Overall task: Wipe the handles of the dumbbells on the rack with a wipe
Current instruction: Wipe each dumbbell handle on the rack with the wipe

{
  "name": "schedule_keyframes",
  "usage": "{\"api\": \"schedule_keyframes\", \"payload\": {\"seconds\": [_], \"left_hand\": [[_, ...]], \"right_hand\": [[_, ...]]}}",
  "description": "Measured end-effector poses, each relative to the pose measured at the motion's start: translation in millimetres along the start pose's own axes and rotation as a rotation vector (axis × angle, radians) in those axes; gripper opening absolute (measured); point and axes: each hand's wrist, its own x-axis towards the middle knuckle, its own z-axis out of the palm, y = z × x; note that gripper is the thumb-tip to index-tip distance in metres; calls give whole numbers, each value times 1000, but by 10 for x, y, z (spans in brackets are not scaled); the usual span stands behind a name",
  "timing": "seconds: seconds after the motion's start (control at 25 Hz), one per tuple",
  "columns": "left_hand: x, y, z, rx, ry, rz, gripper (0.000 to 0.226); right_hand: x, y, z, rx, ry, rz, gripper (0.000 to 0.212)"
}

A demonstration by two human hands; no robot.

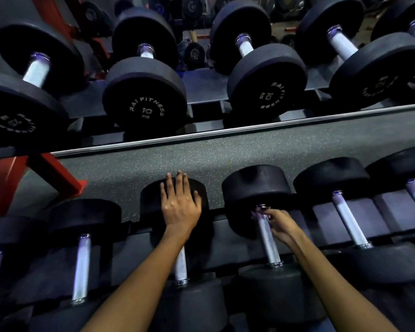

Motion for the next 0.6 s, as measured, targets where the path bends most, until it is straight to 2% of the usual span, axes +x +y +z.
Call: {"api": "schedule_keyframes", "payload": {"seconds": [0.04, 0.08, 0.16, 0.2, 0.24, 0.28, 0.36, 0.4, 0.44, 0.48, 0.6], "left_hand": [[5, -1, -6, -2, -2, -2, 59], [5, -2, -7, -6, -5, -1, 59], [-9, 3, -11, -7, -16, 1, 58], [-10, 6, -13, -5, -26, -3, 59], [-10, 6, -14, -3, -36, -7, 59], [-5, 2, -18, 1, -46, -9, 60], [-11, -2, -33, 4, -59, -5, 61], [-18, -5, -36, -2, -59, 2, 63], [-27, -14, -31, -9, -55, 9, 63], [-25, -20, -18, -16, -55, 15, 64], [-12, -22, 4, -25, -26, 7, 64]], "right_hand": [[0, -6, -44, -102, 95, -111, 8], [-27, 6, -117, -217, 164, -246, 6], [-134, 3, -197, -471, 263, -493, 7], [-186, 20, -177, -641, 259, -648, 12], [-263, 34, -105, -844, 199, -849, 19], [-308, 49, 3, -1042, 70, -1072, 24], [-286, -10, 163, -1536, -369, -1481, 24], [-217, -120, 161, -1802, -542, -1667, 26], [-86, -263, 54, -1990, -636, -1779, 29], [-7, -442, -108, -2130, -670, -1754, 34], [59, -658, -598, -2228, -630, -1623, 45]]}}
